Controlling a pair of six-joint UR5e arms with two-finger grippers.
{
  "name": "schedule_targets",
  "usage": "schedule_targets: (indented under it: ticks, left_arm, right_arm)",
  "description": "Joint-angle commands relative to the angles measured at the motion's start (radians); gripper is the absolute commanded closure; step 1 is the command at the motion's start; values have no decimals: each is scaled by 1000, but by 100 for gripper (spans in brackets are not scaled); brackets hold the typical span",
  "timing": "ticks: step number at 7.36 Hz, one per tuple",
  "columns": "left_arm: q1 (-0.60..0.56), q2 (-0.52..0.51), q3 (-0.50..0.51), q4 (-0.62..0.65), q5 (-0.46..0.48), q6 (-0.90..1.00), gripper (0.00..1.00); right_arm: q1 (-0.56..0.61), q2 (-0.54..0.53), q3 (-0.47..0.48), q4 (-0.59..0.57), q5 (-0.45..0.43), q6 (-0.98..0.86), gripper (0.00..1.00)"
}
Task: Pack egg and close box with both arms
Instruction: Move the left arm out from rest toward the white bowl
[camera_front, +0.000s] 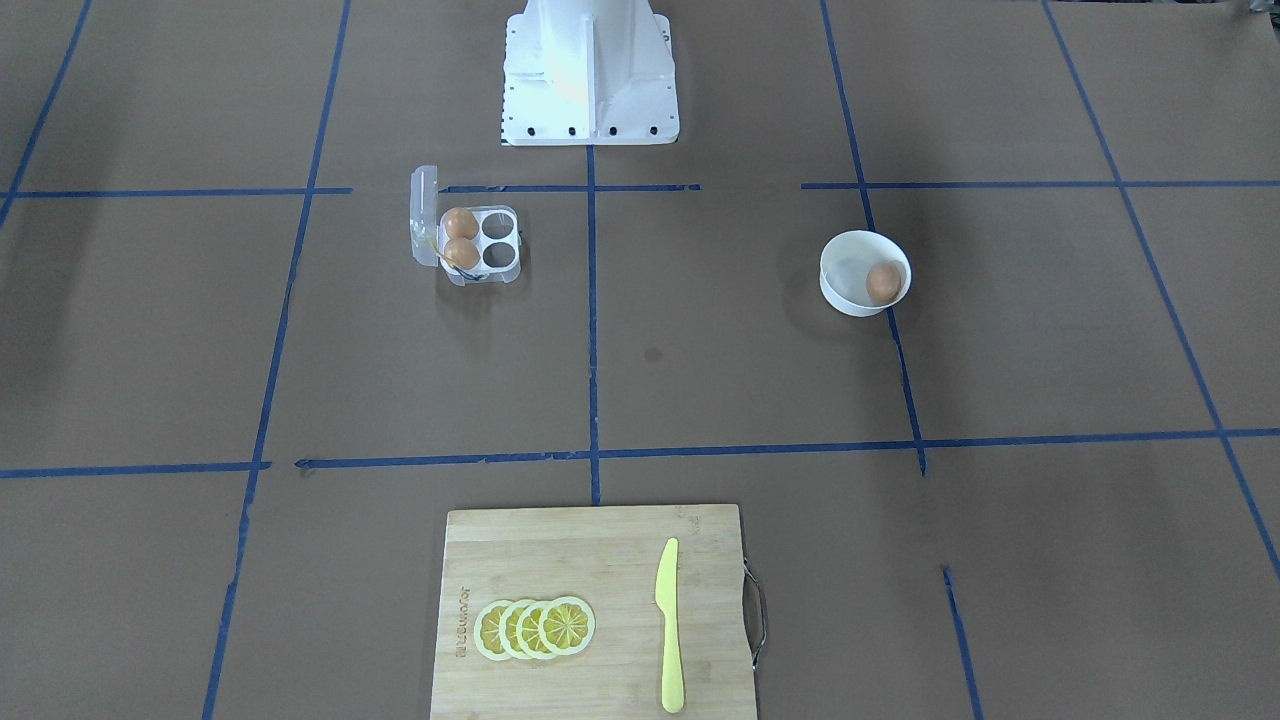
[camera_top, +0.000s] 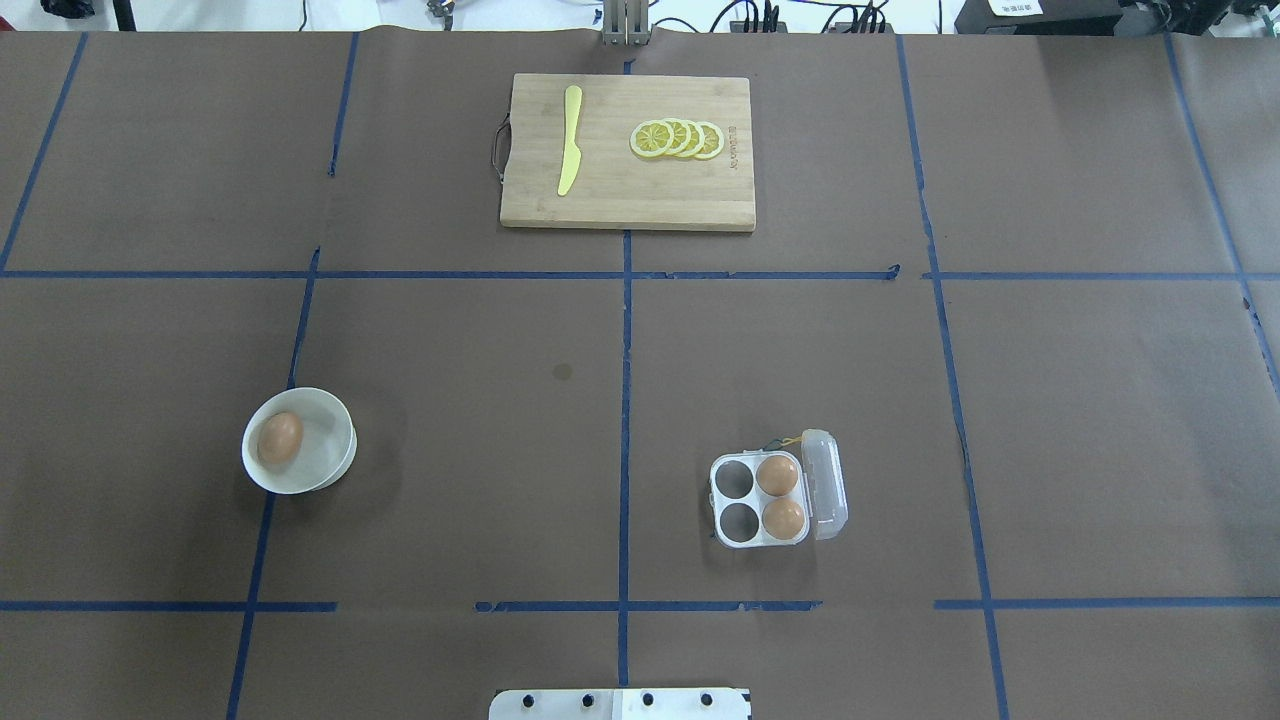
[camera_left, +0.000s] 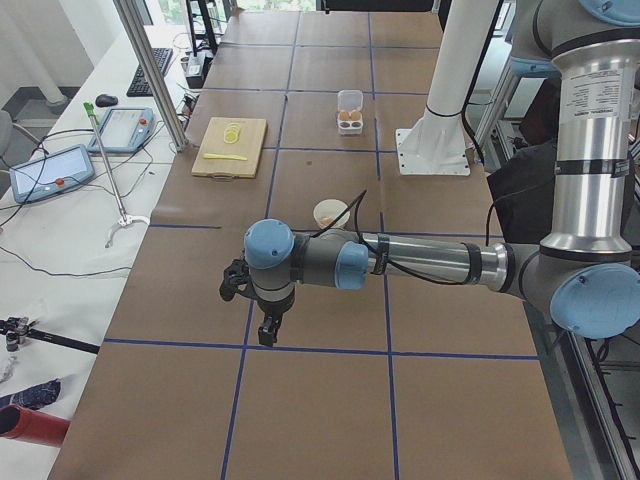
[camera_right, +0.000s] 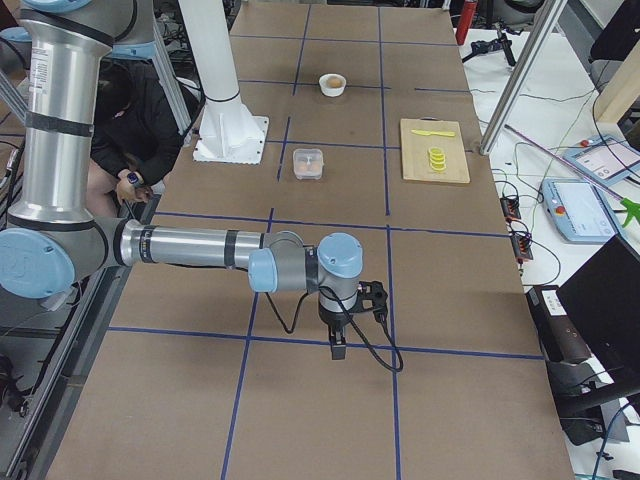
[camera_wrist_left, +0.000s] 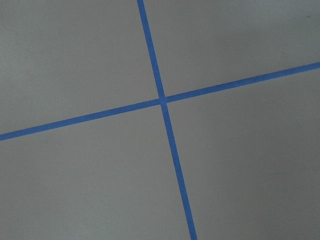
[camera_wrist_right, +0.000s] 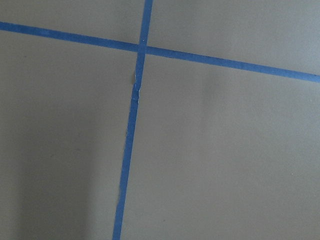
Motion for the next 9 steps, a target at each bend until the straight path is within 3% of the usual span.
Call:
schedule_targets:
  ticks: [1, 4, 7, 9]
  left_arm:
    - [0, -1, -6, 0, 3, 3, 0]
    - [3, -12, -40, -47, 1, 2, 0]
    - [17, -31, -28, -289, 4, 0, 0]
    - [17, -47, -3, -572, 4, -18, 0]
  right_arm:
    - [0, 0, 1, 3, 3, 2, 0]
    - [-3, 0, 1, 66, 8, 2, 0]
    - [-17, 0, 14, 137, 34, 12, 0]
    - [-17, 3, 18, 143, 28, 14, 0]
